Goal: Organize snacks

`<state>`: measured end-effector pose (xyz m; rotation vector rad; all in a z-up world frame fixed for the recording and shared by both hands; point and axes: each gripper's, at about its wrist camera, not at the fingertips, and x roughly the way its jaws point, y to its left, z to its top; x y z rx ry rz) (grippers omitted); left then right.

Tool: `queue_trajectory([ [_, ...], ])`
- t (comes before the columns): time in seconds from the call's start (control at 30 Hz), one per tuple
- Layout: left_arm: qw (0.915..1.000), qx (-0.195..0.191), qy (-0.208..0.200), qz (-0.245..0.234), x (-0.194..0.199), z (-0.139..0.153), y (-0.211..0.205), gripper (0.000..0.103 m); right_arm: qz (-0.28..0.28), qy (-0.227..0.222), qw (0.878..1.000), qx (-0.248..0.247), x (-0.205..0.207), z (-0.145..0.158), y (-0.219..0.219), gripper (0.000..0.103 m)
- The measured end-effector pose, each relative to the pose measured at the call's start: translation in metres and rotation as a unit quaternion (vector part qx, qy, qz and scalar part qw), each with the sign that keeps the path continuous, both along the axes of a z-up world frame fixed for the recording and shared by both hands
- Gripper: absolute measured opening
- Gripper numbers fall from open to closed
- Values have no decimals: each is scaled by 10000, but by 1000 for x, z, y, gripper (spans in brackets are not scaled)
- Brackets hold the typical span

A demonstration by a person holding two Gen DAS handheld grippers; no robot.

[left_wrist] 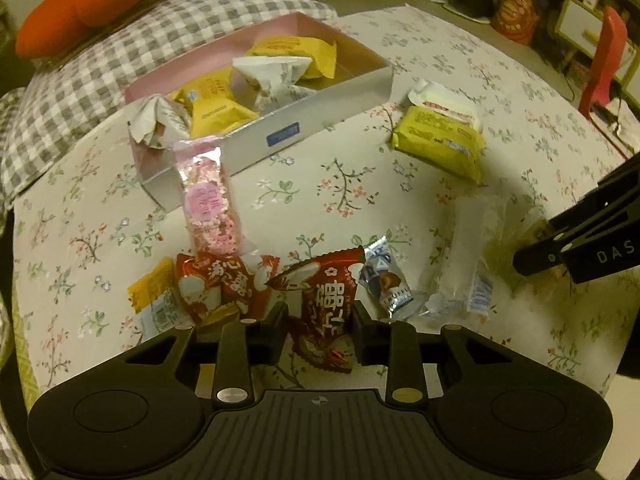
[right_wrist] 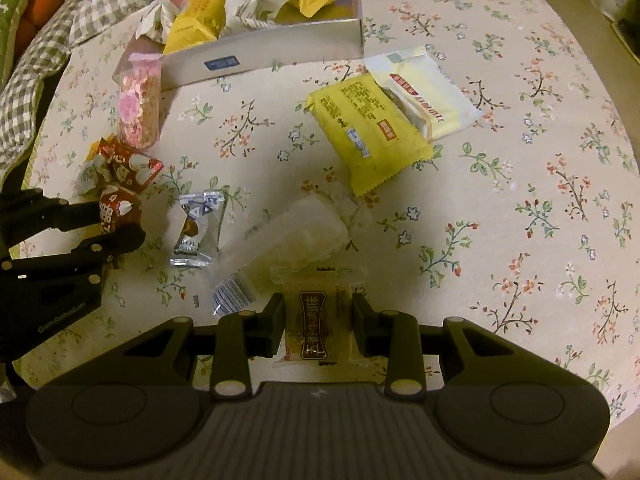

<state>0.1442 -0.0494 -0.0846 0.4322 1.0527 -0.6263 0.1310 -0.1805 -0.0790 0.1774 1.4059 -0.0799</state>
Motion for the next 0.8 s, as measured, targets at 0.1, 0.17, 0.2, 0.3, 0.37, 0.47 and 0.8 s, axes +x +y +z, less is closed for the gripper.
queue_trajectory([
  [0.1, 9999, -129, 4, 114, 3, 7, 5, 30, -107, -106, 9999, 1, 1, 5, -3, 32],
  [0.17, 9996, -191, -13, 188, 5, 11, 7, 30, -157, -157, 9998, -7, 2, 7, -5, 32],
  [0.2, 9996, -203, -34, 216, 6, 13, 8, 30, -171, -183, 9997, -9, 2, 8, -6, 32],
  [0.3, 9993, -215, -67, 301, 8, 15, 9, 30, -144, -263, 9995, -12, 6, 11, -4, 32],
  [0.37, 9991, -234, -31, 350, 10, 16, 9, 30, -85, -302, 9995, -24, 9, 14, 0, 32],
  [0.47, 9984, -327, -7, 453, 15, 19, 12, 30, 17, -338, 9994, 45, 15, 18, 5, 32],
  [0.8, 9943, -461, -30, 959, 35, 31, 27, 30, 345, -533, 9980, 59, 53, 36, 19, 32],
])
